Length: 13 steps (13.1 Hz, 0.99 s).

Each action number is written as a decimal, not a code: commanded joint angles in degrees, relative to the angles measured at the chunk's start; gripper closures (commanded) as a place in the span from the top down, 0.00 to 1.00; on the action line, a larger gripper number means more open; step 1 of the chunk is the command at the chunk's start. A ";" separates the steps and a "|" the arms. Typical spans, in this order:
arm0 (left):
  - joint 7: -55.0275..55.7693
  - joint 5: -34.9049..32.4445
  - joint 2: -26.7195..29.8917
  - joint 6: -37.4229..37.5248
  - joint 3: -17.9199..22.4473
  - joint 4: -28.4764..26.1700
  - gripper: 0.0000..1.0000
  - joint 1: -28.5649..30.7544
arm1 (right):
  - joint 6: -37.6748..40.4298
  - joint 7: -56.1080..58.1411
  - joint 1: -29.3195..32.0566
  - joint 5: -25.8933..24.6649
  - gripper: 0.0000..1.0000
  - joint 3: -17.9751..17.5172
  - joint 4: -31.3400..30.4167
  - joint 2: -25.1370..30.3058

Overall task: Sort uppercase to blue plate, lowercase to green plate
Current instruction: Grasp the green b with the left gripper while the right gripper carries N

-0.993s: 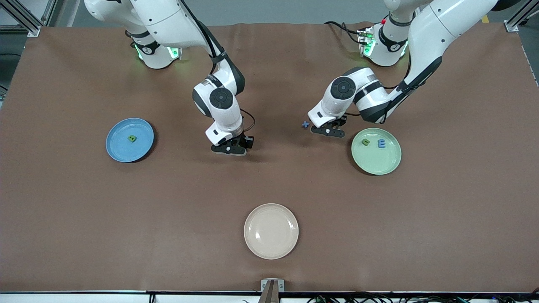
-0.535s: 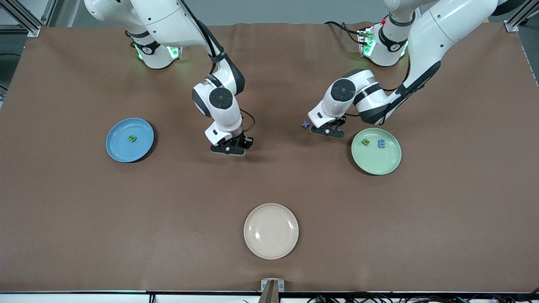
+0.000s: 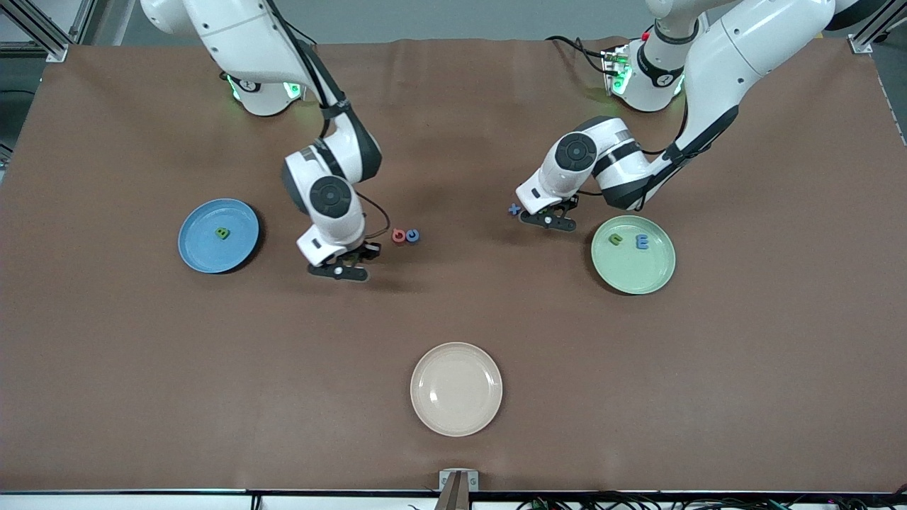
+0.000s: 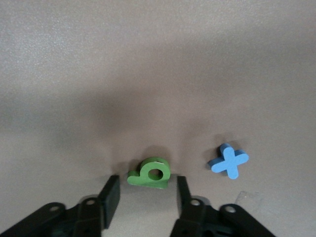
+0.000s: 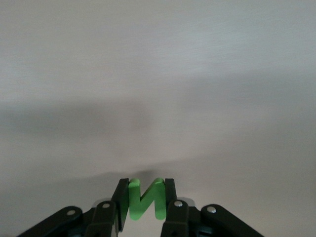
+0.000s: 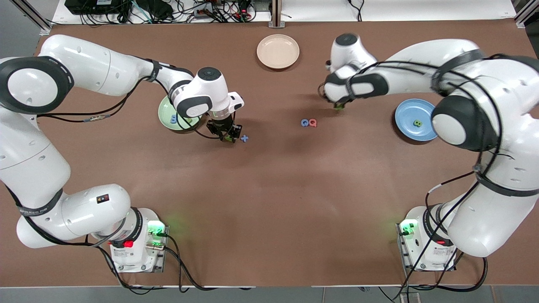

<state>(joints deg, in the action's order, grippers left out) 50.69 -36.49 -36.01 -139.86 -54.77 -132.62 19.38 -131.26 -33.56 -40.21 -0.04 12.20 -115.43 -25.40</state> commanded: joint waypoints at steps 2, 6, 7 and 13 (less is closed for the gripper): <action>0.73 -1.48 -1.08 -0.67 0.11 0.61 0.43 -0.31 | 5.05 11.28 1.87 -0.66 0.00 4.67 -7.42 11.49; 0.73 -1.48 -1.17 -0.93 1.42 1.75 0.36 -1.89 | 4.53 26.41 11.97 -1.71 0.00 4.76 -14.81 19.50; 0.64 -1.48 -1.25 -1.55 1.51 1.84 0.34 -1.89 | 4.09 29.92 14.52 -1.72 0.00 4.76 -16.13 20.73; 0.47 -1.84 -0.56 -1.38 1.60 1.84 0.18 -1.11 | -15.31 48.66 28.32 -1.63 0.00 4.59 -28.00 21.01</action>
<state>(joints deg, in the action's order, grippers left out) 50.69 -36.61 -36.26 -140.84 -53.68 -131.32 18.04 -141.82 11.36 -15.45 -0.97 17.91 -139.49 -5.72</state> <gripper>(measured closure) 0.634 0.665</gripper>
